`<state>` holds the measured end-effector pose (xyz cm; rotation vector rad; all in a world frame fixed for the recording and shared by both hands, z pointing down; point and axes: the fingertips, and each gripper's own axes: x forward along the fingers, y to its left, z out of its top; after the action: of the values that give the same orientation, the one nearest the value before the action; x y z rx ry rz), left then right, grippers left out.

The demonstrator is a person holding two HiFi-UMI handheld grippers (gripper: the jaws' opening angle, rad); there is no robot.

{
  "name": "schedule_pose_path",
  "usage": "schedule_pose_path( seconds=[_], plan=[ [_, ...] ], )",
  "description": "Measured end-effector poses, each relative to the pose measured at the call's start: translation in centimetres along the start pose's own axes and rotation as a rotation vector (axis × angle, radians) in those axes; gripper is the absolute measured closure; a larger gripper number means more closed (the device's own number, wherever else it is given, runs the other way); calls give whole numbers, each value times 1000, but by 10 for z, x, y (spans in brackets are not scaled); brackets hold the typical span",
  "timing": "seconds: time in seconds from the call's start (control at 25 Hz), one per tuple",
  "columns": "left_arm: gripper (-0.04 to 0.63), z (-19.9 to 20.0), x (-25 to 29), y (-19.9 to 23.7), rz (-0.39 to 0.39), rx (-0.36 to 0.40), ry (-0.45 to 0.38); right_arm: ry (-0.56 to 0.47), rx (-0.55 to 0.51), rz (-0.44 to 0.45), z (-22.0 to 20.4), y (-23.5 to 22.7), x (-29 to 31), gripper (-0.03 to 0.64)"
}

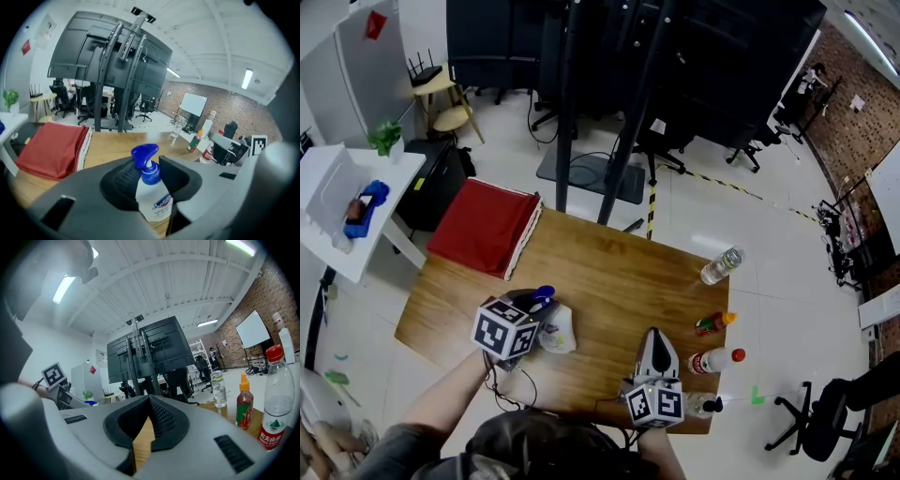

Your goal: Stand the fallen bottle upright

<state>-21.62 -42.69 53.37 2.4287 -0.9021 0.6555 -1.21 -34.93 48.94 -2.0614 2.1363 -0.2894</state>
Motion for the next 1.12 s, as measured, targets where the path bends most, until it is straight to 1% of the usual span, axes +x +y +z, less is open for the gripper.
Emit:
schedule_pose_path(
  seconds=[0.08, 0.16, 0.32, 0.48, 0.56, 0.64, 0.76, 0.92, 1.12],
  plan=[
    [448, 5, -6, -3, 34, 80, -28, -2, -7, 5, 1, 2, -2, 600],
    [448, 6, -9, -3, 57, 124, -54, -4, -11, 9, 2, 4, -4, 600],
    [448, 1, -8, 0, 96, 163, -131, -3, -8, 13, 0, 8, -10, 600],
    [446, -4, -9, 12, 190, 213, -244, 6, -21, 21, -1, 13, -13, 600],
    [446, -7, -10, 16, 234, 222, -292, 11, -29, 25, -3, 15, -15, 600],
    [445, -8, -12, 16, 259, 226, -338, 7, -30, 26, -3, 16, -17, 600],
    [445, -11, -12, 13, 262, 247, -395, 7, -31, 28, -6, 18, -20, 600],
    [444, -16, -14, 10, 278, 266, -446, 18, -33, 33, -11, 21, -26, 600],
    [443, -19, -13, 4, 251, 283, -445, 22, -49, 32, -7, 26, -33, 600]
  ],
)
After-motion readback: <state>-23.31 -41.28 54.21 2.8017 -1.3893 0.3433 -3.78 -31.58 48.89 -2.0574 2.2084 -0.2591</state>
